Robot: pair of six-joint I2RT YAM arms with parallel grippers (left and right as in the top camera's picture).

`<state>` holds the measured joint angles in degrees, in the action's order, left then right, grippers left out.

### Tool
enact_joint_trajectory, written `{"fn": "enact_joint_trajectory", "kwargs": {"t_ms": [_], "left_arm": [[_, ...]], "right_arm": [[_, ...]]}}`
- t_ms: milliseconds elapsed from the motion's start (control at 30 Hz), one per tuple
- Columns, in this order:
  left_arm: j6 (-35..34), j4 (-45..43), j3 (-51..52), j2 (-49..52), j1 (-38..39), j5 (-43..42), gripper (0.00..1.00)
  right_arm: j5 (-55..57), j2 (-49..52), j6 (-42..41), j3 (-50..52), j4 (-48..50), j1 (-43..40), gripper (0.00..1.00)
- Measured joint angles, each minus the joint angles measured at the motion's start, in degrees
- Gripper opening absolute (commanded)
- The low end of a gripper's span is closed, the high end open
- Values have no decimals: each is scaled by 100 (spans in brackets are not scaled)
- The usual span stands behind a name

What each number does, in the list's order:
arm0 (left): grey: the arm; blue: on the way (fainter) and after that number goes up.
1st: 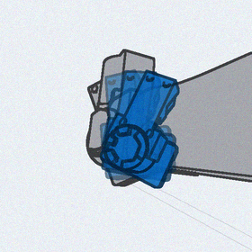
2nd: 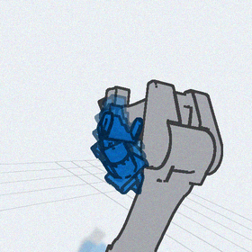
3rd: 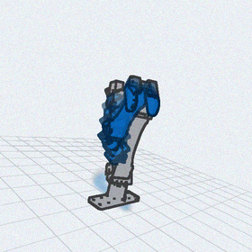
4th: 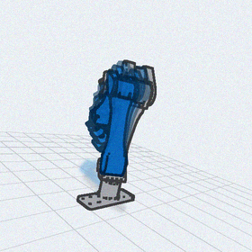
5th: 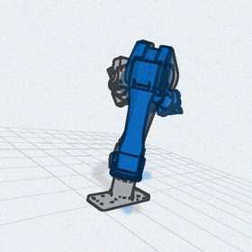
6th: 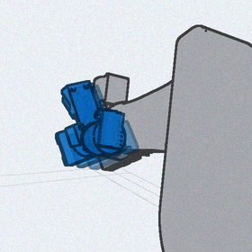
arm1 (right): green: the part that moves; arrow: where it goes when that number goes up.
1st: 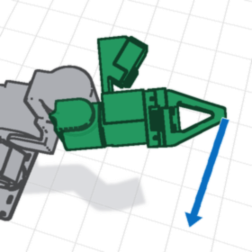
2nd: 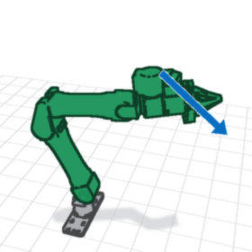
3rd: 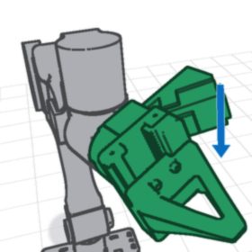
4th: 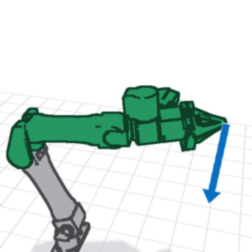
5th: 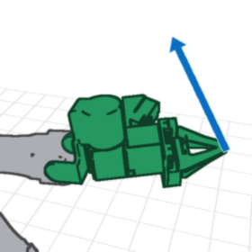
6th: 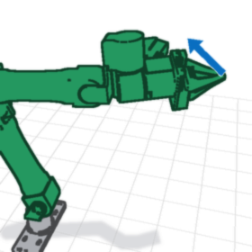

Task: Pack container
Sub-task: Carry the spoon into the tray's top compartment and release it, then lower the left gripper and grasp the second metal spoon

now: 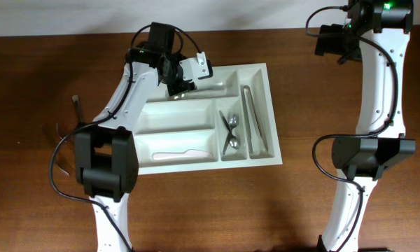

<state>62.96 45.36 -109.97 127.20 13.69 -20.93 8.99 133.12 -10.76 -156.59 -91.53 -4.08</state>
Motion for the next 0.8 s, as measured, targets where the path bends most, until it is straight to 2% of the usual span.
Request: {"fn": "enact_joint_trajectory", "kwargs": {"t_ms": [100, 200, 367, 433, 567, 667, 800], "left_arm": [[-409, -31, -20, 0, -22, 133, 69], [-1145, -22, -181, 0, -133, 369, 70], [-3025, 214, -533, -31, -673, 1038, 71], [-4004, 540, -557, -98, -1086, 1436, 71], [-5246, 1231, -566, -164, -1834, 1840, 71], [-5842, 1440, -540, -164, -2319, 2004, 71], [-6236, 1436, -245, -210, -2695, 2103, 71]], "right_arm": [[0, 0, 0, 0, 2, -2, 99], [2, 0, 0, 0, 2, -2, 99], [0, 0, -4, 0, 2, -2, 99], [0, 0, 0, 0, 0, -2, 99], [0, 0, 0, 0, 2, -2, 99], [0, 0, 0, 0, 2, -2, 99], [0, 0, 0, 0, 2, -2, 99]]}}
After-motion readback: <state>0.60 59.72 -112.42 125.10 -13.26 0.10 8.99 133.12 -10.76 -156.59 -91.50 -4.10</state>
